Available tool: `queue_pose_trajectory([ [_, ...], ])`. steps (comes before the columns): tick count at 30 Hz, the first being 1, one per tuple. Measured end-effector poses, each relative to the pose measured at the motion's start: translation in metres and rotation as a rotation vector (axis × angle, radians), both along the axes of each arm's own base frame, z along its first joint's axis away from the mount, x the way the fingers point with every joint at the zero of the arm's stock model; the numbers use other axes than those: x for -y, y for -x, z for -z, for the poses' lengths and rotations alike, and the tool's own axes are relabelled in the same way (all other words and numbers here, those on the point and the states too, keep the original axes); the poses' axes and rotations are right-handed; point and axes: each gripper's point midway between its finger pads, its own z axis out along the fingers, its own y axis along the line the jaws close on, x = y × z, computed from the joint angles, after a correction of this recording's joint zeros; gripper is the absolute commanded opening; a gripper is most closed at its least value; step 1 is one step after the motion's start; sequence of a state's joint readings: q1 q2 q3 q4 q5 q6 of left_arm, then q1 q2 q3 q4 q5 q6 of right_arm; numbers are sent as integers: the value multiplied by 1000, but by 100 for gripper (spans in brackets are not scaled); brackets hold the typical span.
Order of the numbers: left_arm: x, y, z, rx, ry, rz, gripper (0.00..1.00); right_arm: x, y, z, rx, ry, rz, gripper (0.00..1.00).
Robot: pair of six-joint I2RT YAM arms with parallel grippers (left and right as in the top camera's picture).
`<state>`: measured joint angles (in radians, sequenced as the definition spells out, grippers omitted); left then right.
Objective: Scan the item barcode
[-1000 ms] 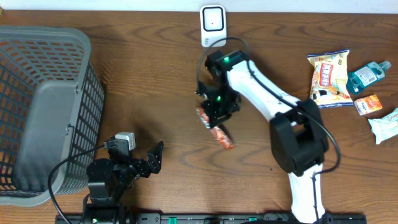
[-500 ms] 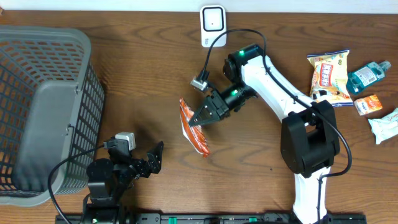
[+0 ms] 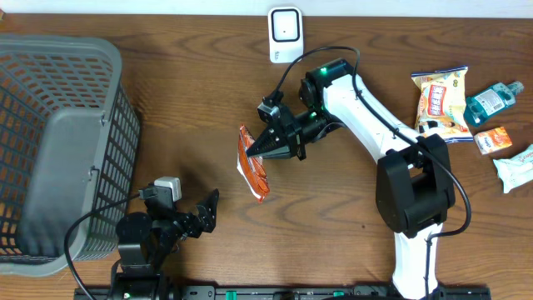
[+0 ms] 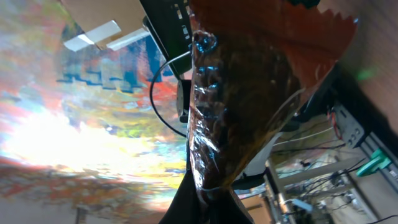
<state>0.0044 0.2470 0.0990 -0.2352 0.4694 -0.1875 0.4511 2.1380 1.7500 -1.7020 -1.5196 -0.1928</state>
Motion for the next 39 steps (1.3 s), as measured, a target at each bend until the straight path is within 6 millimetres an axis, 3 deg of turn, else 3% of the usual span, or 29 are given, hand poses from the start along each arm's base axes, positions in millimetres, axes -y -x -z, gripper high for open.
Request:
queue_pose_trajectory([
  [5, 0, 0, 0, 0, 0, 0, 99, 5, -6, -1, -28, 11, 21, 1],
  [9, 0, 0, 0, 0, 0, 0, 99, 7, -7, 4, 74, -14, 11, 1],
  [15, 0, 0, 0, 0, 0, 0, 98, 20, -21, 42, 394, 30, -61, 1],
  [19, 0, 0, 0, 0, 0, 0, 98, 27, -42, 75, 619, 119, -109, 1],
  [28, 0, 0, 0, 0, 0, 0, 98, 47, -112, 131, 904, 503, -84, 1],
  [34, 0, 0, 0, 0, 0, 0, 99, 54, -179, 133, 1238, 666, -27, 1],
  [39, 0, 0, 0, 0, 0, 0, 99, 40, -202, 124, 1436, 688, -32, 1],
])
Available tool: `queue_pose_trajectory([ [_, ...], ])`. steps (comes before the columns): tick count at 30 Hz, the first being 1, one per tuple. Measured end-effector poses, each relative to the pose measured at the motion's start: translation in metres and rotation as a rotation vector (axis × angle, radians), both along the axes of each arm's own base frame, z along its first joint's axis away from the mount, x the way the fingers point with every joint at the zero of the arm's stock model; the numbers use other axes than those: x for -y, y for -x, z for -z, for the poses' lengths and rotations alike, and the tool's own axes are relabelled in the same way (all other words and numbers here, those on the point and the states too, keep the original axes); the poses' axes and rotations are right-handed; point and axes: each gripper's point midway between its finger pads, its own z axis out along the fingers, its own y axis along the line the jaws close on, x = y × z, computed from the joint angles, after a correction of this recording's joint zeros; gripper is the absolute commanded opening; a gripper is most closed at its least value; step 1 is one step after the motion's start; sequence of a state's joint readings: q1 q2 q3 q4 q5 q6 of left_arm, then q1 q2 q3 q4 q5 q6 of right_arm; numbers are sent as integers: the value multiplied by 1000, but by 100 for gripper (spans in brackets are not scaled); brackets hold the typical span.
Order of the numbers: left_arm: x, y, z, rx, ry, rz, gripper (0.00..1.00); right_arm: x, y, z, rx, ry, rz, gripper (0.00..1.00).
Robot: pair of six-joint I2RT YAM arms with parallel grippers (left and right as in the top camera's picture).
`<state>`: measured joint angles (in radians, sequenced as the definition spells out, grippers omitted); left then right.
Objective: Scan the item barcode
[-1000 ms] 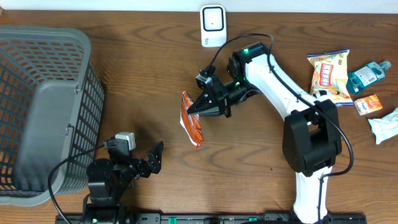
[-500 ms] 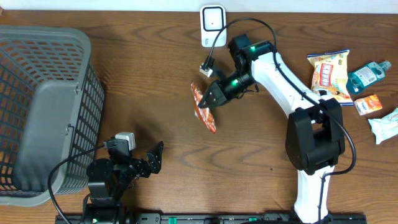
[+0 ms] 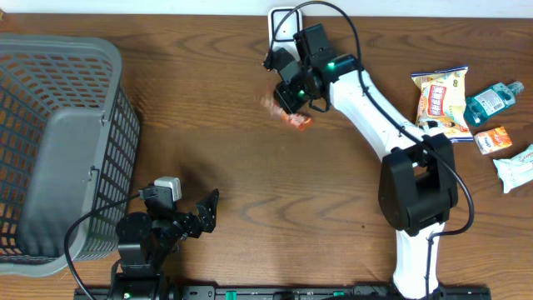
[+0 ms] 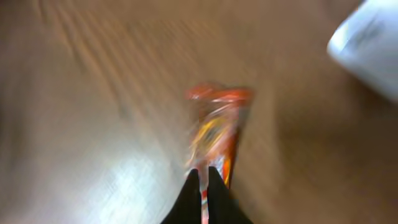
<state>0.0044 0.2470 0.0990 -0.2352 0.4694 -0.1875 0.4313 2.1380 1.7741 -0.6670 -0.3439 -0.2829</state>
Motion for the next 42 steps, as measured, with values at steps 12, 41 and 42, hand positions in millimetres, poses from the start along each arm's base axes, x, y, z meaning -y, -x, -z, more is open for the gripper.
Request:
queue_pose_trajectory([
  [12, 0, 0, 0, 0, 0, 0, 98, 2, -11, 4, 92, 105, 4, 53],
  [41, 0, 0, 0, 0, 0, 0, 98, 1, 10, 101, 116, 582, -76, 1],
  [42, 0, 0, 0, 0, 0, 0, 98, 2, 10, 101, 111, 581, -74, 1],
])
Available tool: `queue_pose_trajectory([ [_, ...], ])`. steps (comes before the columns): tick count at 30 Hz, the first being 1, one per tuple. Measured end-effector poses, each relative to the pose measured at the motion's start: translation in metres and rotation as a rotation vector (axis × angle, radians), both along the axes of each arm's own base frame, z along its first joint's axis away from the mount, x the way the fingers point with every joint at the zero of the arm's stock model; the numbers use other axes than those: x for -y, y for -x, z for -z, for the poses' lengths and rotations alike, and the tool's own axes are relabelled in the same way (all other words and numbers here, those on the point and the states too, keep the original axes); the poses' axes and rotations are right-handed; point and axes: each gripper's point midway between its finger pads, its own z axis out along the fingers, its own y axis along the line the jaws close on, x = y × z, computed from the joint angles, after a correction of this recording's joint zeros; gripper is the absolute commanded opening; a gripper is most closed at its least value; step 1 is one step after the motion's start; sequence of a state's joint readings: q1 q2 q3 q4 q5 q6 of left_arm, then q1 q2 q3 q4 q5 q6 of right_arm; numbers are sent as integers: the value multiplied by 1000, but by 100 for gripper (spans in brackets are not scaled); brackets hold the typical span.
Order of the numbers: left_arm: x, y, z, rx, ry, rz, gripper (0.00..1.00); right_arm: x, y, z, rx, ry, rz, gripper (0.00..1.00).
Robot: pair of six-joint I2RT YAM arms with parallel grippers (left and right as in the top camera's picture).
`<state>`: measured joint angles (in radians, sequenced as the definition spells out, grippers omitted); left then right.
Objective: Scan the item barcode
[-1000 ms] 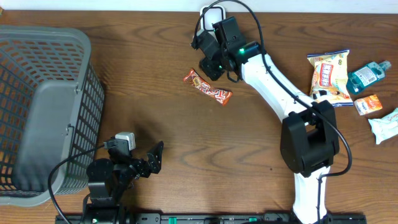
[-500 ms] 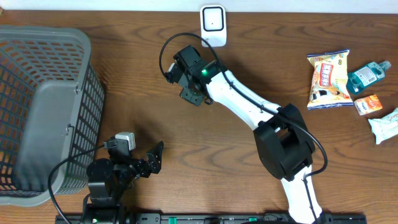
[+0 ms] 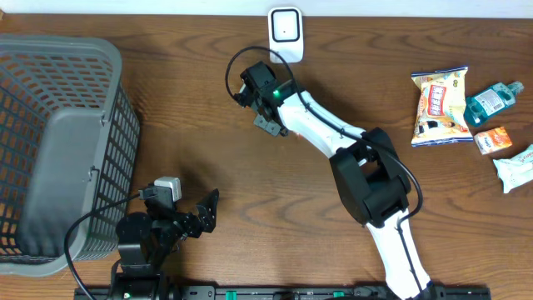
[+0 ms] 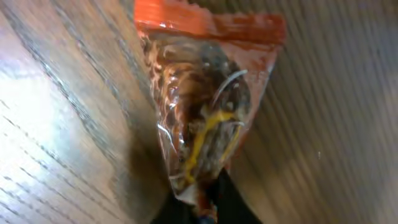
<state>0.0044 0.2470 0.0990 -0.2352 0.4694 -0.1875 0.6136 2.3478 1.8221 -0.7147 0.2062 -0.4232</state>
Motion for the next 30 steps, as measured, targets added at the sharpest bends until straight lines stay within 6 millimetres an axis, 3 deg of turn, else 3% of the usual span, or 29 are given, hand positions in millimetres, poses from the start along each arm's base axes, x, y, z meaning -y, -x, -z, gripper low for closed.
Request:
queue_pose_trajectory([
  [6, 0, 0, 0, 0, 0, 0, 99, 2, 11, -3, -102, -43, -3, 1],
  [9, 0, 0, 0, 0, 0, 0, 98, 4, 39, -10, -274, -77, -12, 1],
  [11, 0, 0, 0, 0, 0, 0, 98, -12, 59, -33, -422, -197, -30, 1],
  [13, 0, 0, 0, 0, 0, 0, 98, -24, 66, -63, -491, -299, -21, 1],
  [16, 0, 0, 0, 0, 0, 0, 98, -39, 61, -123, -565, -547, 30, 1],
  [19, 0, 0, 0, 0, 0, 0, 98, -31, 56, -166, -670, -775, 98, 1],
  [24, 0, 0, 0, 0, 0, 0, 99, -1, 36, -188, -757, -963, 209, 1],
  [26, 0, 0, 0, 0, 0, 0, 99, 2, 41, -195, -815, -1004, 237, 1],
  [30, 0, 0, 0, 0, 0, 0, 98, -3, 71, -221, -1062, -1093, 345, 1],
])
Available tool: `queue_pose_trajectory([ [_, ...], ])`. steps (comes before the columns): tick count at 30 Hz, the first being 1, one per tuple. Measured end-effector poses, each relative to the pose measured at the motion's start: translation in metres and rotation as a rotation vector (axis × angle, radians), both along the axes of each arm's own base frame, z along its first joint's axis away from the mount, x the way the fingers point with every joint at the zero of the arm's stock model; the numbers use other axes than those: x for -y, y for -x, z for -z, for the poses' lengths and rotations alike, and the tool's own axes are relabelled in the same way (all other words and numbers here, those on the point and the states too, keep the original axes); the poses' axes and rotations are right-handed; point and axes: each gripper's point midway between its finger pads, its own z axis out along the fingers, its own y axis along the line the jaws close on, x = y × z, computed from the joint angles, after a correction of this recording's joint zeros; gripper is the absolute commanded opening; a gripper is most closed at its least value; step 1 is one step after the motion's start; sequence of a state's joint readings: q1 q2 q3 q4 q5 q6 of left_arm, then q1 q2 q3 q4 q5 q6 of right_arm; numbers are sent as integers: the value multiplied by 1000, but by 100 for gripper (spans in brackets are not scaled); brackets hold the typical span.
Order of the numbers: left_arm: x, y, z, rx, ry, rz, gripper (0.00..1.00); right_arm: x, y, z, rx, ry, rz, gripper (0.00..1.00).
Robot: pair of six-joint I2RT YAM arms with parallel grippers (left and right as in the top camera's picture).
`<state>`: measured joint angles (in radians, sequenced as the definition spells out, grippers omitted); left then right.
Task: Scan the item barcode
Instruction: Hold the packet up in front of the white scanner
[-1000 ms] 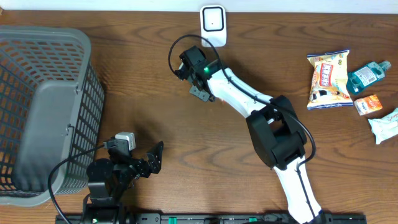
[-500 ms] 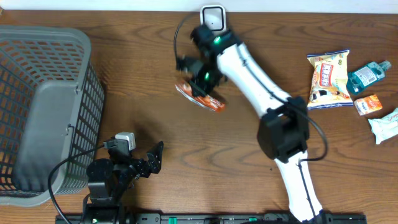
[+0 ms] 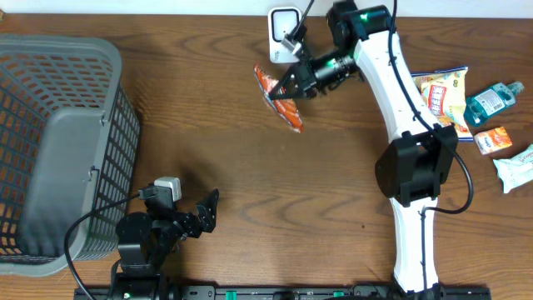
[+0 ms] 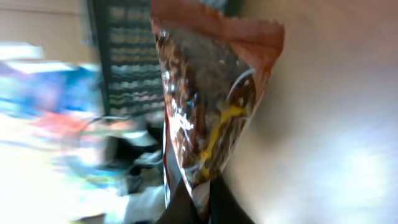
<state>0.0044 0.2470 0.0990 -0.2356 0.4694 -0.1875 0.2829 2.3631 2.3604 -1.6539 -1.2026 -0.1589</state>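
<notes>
An orange snack packet (image 3: pixel 277 96) with a clear window hangs in the air just below and left of the white barcode scanner (image 3: pixel 284 33) at the table's back edge. My right gripper (image 3: pixel 293 84) is shut on the packet's end, pointing left. In the right wrist view the packet (image 4: pixel 208 106) stands up from between my fingers (image 4: pixel 181 202), blurred, with the room behind it. My left gripper (image 3: pixel 208 208) rests at the front left of the table, jaws slightly apart, holding nothing.
A grey mesh basket (image 3: pixel 58 142) fills the left side. At the right edge lie a yellow snack bag (image 3: pixel 441 104), a teal bottle (image 3: pixel 491 100), a small orange box (image 3: pixel 494 139) and a white packet (image 3: pixel 516 169).
My right gripper has gone from low over the table left of the scanner to the right, raised, now holding the packet side-on just below the scanner. The left arm has not moved.
My right gripper held the packet in the air mid-table. Then it held it nearer the scanner, blurred. Then it had the packet down close to the wood left of the scanner. Now the packet is up beside the scanner.
</notes>
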Motion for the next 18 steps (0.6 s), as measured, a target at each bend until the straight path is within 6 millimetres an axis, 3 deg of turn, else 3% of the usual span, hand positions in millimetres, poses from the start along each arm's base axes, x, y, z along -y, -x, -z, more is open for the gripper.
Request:
queue_pose_trajectory([
  [10, 0, 0, 0, 0, 0, 0, 98, 0, 0, -26, -484, -12, 158, 1],
  [18, 0, 0, 0, 0, 0, 0, 98, -2, -2, -41, -622, -55, 180, 1],
])
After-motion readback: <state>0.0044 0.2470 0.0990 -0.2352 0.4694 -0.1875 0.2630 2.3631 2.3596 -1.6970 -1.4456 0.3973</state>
